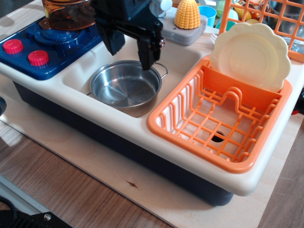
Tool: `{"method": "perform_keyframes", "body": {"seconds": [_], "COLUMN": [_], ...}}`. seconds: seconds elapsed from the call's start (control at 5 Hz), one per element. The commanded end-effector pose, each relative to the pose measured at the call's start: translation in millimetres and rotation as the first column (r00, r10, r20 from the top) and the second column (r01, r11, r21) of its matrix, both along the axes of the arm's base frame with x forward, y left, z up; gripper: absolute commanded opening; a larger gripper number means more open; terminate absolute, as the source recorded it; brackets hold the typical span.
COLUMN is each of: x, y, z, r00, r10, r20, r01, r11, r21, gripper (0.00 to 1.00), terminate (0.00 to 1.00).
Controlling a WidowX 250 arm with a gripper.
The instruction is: Put pan from sink into drying rack
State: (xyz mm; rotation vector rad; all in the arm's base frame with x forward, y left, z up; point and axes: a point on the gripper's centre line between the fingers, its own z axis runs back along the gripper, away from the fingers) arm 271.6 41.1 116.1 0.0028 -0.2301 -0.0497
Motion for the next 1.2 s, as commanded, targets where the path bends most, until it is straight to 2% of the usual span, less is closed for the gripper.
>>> {"method": "perform_keyframes", "body": {"seconds": [0.0,0.4,0.8,1.0], "x": [3,-3,-9,-10], "y": [-20,-38,-49,-43], "z": [-13,-27,-49,-58], "r00": [0.998,0.997,0.997,0.997], "r10": [-0.03,0.001,0.02,0.023], "r20": [0.051,0.079,0.071,0.071], "r01": [0.03,0.002,-0.014,-0.016], "r11": [0.999,0.999,0.997,0.995], "r21": [-0.01,-0.045,-0.073,-0.099], "gripper": [1.0,1.0,1.0,1.0], "terminate": [0.0,0.0,0.0,0.0]}}
